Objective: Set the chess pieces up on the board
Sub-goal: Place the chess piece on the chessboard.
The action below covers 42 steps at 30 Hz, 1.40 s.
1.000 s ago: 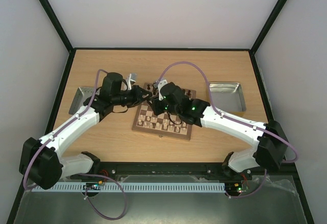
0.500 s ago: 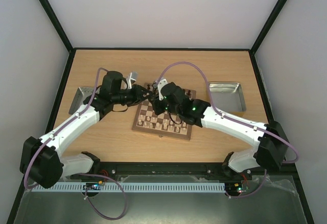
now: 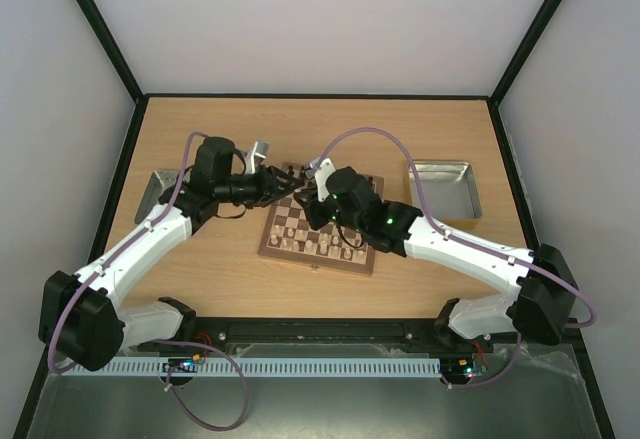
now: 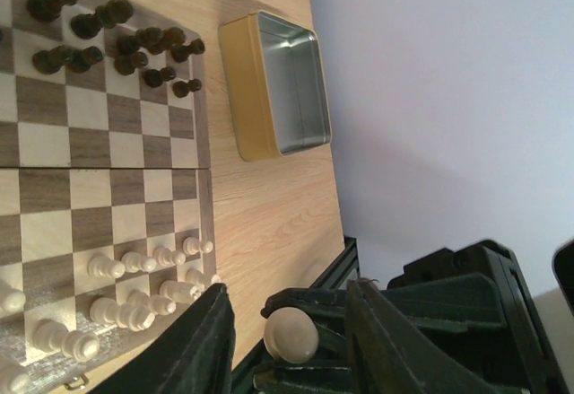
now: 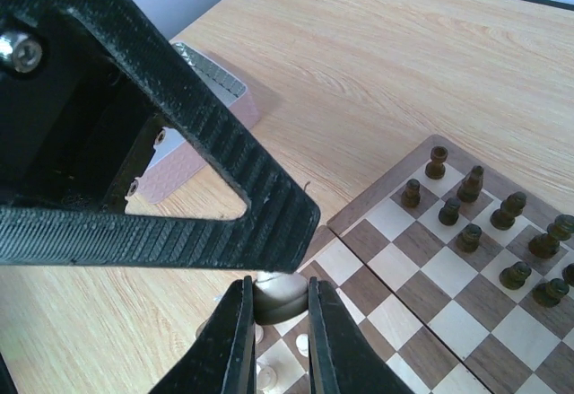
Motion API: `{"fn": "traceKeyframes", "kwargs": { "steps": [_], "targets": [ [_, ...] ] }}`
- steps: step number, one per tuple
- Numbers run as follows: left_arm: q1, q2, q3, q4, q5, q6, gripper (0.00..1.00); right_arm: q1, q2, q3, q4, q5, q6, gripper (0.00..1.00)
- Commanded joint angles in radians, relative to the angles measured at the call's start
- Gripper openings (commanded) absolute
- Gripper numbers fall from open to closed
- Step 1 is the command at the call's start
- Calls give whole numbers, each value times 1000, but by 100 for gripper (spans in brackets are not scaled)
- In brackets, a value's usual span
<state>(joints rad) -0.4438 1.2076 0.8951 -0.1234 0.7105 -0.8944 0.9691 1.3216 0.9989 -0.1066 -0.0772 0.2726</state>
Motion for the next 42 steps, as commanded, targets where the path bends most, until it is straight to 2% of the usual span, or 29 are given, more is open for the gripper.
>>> {"fn": "traceKeyframes", "kwargs": {
  "steps": [1,5,9,21,27,33,36,40,42],
  "targets": [
    [10,-4,23,-9,85,33,31,1,-27,-15,35,-13,-22,2],
    [21,-3,34,-36,94,52,22,1,-27,-18,35,-7,-21,2],
    [26,-1,33,-48,93,61,18,1,-28,-17,36,-9,-19,2],
    [59,-13,29,-58,88,65,23,1,-33,-24,36,-21,-23,2],
    [59,-11,18,-39,113,57,11,1,-32,-24,39,-22,-21,2],
    [59,-17,4,-36,124,59,5,1,-30,-24,41,-18,-13,2],
    [59,-22,-2,-47,104,75,5,1,-31,-25,39,-8,-3,9],
    [59,-29,11,-98,5,130,5,2,-46,-37,19,28,23,33],
    [56,-28,24,-136,-79,170,5,1,-69,-55,11,45,40,41]
  ]
}}
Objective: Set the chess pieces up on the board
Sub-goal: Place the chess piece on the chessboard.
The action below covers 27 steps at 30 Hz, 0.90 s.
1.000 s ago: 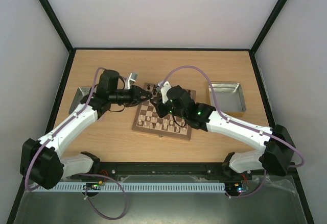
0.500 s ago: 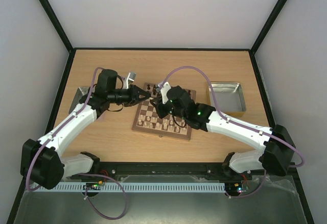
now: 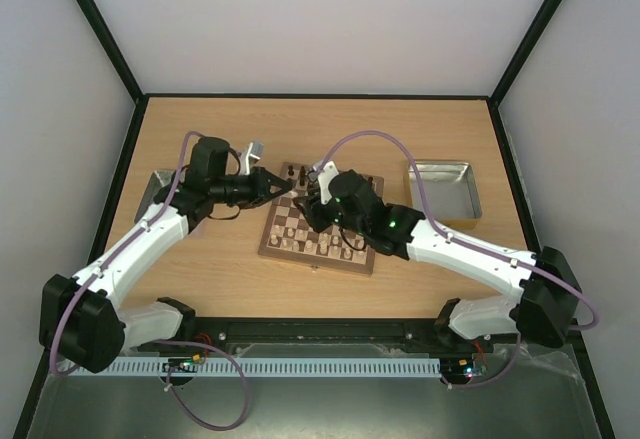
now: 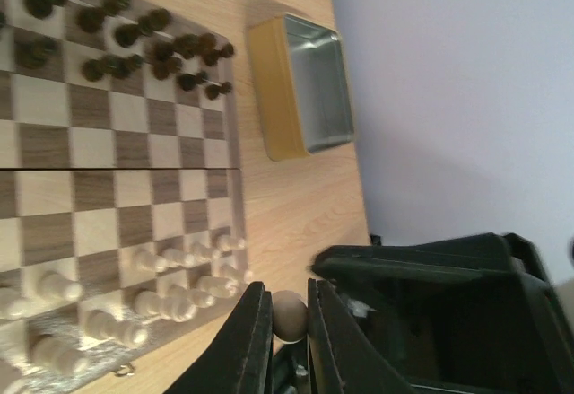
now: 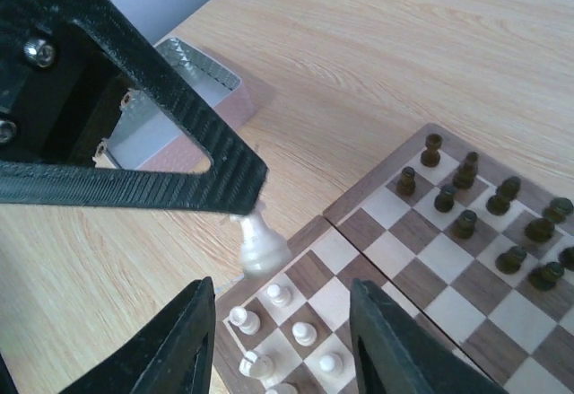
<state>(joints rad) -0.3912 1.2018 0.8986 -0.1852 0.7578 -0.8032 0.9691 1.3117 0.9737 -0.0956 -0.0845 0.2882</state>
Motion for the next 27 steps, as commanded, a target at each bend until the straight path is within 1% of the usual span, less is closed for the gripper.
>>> {"fn": "traceKeyframes", "kwargs": {
  "steps": [1,3,6,10,12,15,17,21,27],
  "targets": [
    [1,-20,24,-91,-167,99,5,1,-76,-43,0,62,33,44],
    [-13,-13,32,-118,-251,136,5,1,-115,-73,-1,91,56,47],
    [-64,19,49,-164,-397,186,5,2,-175,-112,-12,181,102,50],
    [-205,95,100,-229,-636,227,5,-4,-229,-136,-57,406,199,53],
    [-274,142,123,-241,-723,241,5,-10,-247,-145,-102,519,263,54],
    [-354,212,160,-246,-797,262,5,-27,-269,-160,-151,626,336,55],
    [-401,259,177,-252,-833,277,5,-42,-290,-174,-162,651,376,55],
    [-451,353,194,-241,-834,303,5,-69,-330,-203,-175,672,417,56],
    [-484,443,202,-227,-835,306,5,-113,-374,-235,-182,662,442,56]
  ]
}}
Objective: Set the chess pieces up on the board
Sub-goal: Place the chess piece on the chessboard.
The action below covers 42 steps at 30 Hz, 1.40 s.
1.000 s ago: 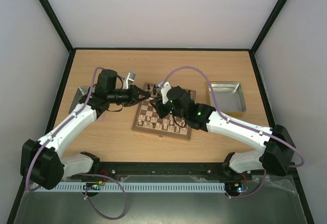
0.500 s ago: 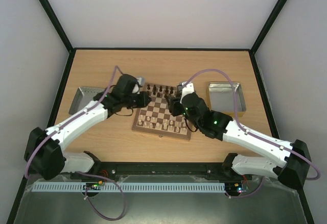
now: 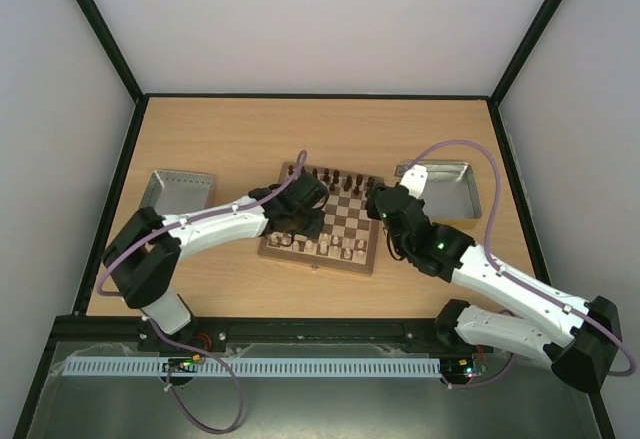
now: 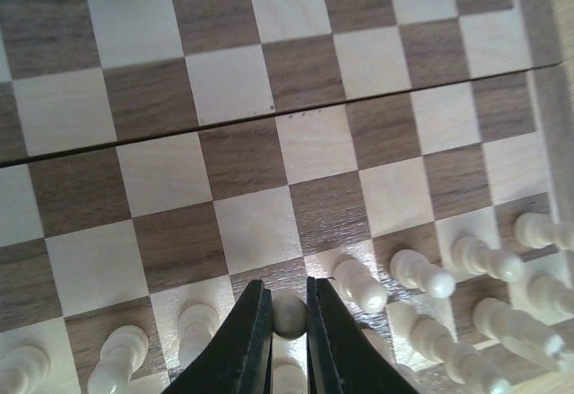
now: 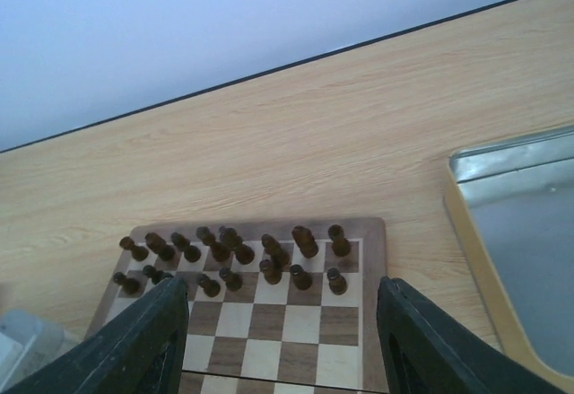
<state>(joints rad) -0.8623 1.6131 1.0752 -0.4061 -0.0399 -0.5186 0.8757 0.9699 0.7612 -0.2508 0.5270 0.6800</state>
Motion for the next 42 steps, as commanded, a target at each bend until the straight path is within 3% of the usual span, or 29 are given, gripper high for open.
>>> {"fn": "traceKeyframes", "kwargs": {
  "steps": [1,25,42],
  "targets": [
    [-13,40,24,-1,-34,22,5,-25,-35,-27,-25,45,49,56],
    [-14,107,13,7,10,32,9,-47,-39,-37,-28,22,54,57],
    [-15,94,28,-12,34,30,25,-52,-38,-39,-25,11,59,57]
  ]
}}
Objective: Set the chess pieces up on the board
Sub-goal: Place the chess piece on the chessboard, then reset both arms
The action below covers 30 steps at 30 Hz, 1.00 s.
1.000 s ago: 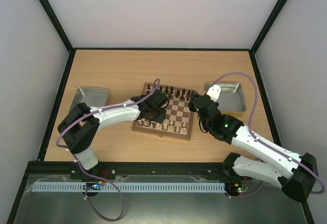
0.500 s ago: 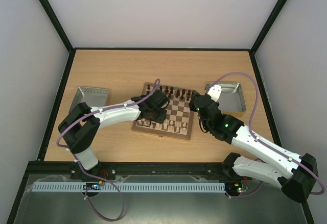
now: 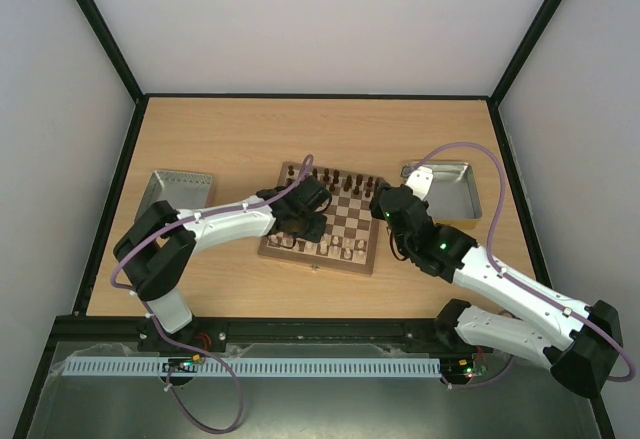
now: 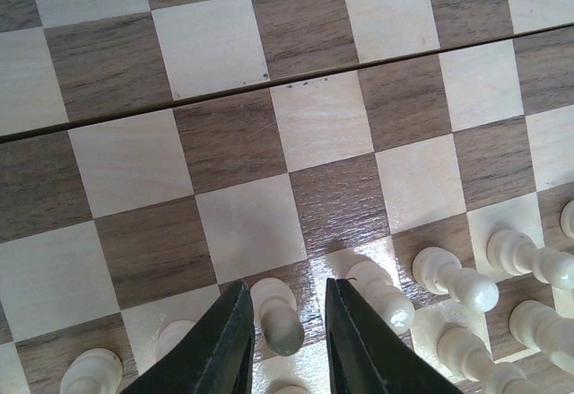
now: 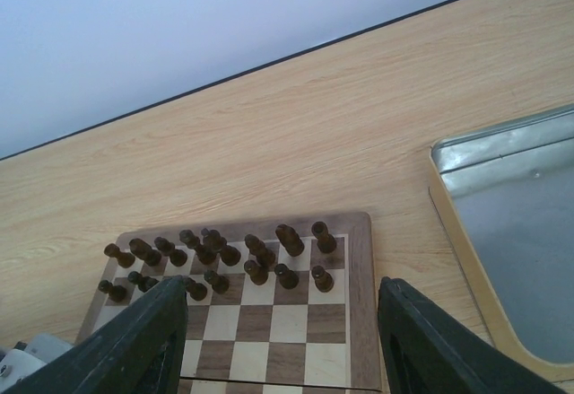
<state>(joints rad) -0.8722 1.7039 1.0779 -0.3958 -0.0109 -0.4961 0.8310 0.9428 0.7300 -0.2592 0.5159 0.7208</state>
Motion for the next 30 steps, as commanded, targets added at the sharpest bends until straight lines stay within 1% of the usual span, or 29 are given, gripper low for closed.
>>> {"fn": "traceKeyframes", "kwargs": {
  "steps": [1,7,10,14,15,17,19,21,23,24,30],
  "targets": [
    [-5,-1,28,-26,5,7,26,-6,-12,-7,-16,22,20,57],
    [-5,-61,65,-47,-9,3,34,-7,-26,1,-35,22,32,57],
    [-2,-128,90,-62,-52,-3,43,-6,-45,6,-60,21,47,58],
    [5,-253,79,-73,-118,-13,56,-6,-88,0,-110,3,66,64],
    [7,-285,70,-75,-140,-11,58,-7,-104,-5,-118,-10,68,66],
    [8,-367,44,-71,-183,-1,67,-7,-141,-17,-137,-31,61,74],
    [9,-453,14,-64,-219,11,74,-7,-180,-25,-166,-40,64,89],
    [11,-538,-19,-59,-241,25,81,-7,-223,-26,-197,-41,63,98],
    [11,-618,-46,-60,-258,35,96,-7,-265,-23,-228,-40,56,98],
    [11,-654,-59,-65,-267,35,99,-7,-284,-19,-245,-37,54,98],
    [12,-848,-115,-115,-368,-21,99,-7,-372,29,-361,4,77,98]
  ]
}}
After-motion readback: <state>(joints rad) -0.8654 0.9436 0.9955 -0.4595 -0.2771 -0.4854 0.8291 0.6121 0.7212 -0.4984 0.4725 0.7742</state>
